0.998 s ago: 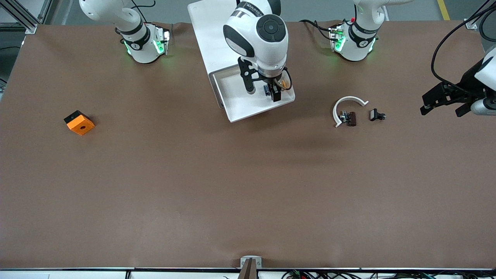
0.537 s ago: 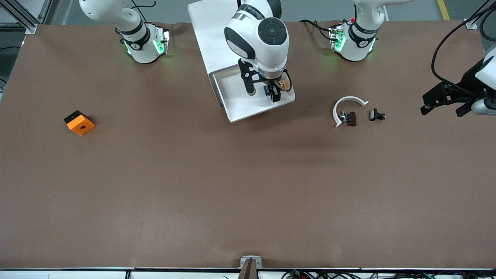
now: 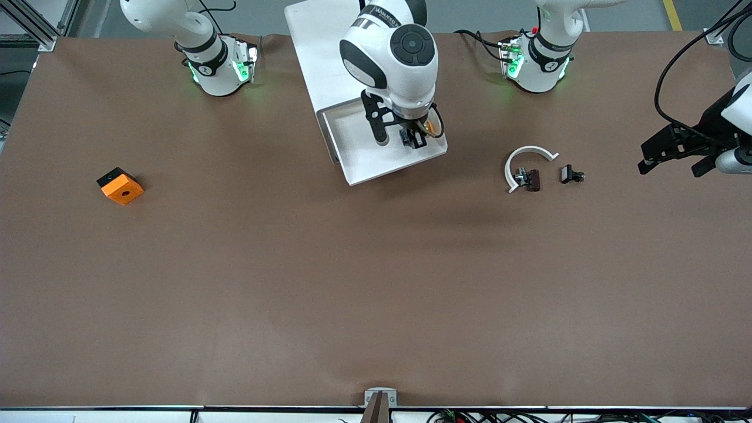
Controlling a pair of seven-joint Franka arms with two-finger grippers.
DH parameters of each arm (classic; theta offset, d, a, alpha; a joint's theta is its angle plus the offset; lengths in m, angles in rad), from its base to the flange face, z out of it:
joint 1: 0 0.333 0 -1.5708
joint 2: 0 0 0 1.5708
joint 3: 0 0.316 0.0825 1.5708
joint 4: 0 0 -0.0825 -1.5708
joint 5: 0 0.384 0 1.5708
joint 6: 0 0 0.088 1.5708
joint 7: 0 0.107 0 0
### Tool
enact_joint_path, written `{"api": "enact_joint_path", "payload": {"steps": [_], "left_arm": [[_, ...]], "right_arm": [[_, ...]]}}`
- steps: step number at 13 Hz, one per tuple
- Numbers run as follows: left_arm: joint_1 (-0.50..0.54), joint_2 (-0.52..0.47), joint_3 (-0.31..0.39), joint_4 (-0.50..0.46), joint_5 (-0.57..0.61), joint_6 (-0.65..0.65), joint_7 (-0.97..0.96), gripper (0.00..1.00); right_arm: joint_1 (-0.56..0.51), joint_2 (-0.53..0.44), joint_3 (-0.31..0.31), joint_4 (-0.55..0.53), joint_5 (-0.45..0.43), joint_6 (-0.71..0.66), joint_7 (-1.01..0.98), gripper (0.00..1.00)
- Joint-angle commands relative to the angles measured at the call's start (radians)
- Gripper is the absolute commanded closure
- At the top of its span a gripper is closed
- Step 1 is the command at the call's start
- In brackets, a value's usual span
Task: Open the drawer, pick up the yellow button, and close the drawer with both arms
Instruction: 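Lift the red button out of the drawer with the right gripper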
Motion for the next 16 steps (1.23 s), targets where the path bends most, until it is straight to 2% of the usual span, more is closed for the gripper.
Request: {"api": "enact_joint_path", "payload": {"steps": [1,3,5,9,13,16], "left_arm": [[0.001,0.011,-0.003,0.025,0.021,-0.01,0.004,0.0],[0.0,0.012,-0.003,0.026,0.021,-0.01,0.004,0.0],[-0.002,0.011,-0.008,0.026,0.021,-0.01,0.004,0.0],[-0.003,0.009,-0.013,0.026,0.02,-0.01,-0.002,0.0],[-0.003,0.011,-0.013,0.026,0.02,-0.01,-0.005,0.0],[-0.009,0.012,-0.014,0.026,0.018,-0.012,-0.012,0.0]], "right_arm": [[-0.034,-0.055,-0.004,0.016,-0.011,-0.065,-0.117,1.0],[-0.072,-0.095,-0.006,0.016,-0.011,-0.132,-0.233,1.0],[-0.139,-0.172,-0.007,0.016,-0.014,-0.248,-0.44,1.0],[-0.327,-0.285,-0.006,0.002,-0.014,-0.424,-0.818,1.0],[-0.523,-0.351,-0.006,-0.065,-0.066,-0.454,-1.206,1.0],[-0.713,-0.347,-0.006,-0.079,-0.071,-0.448,-1.555,1.0]]}}
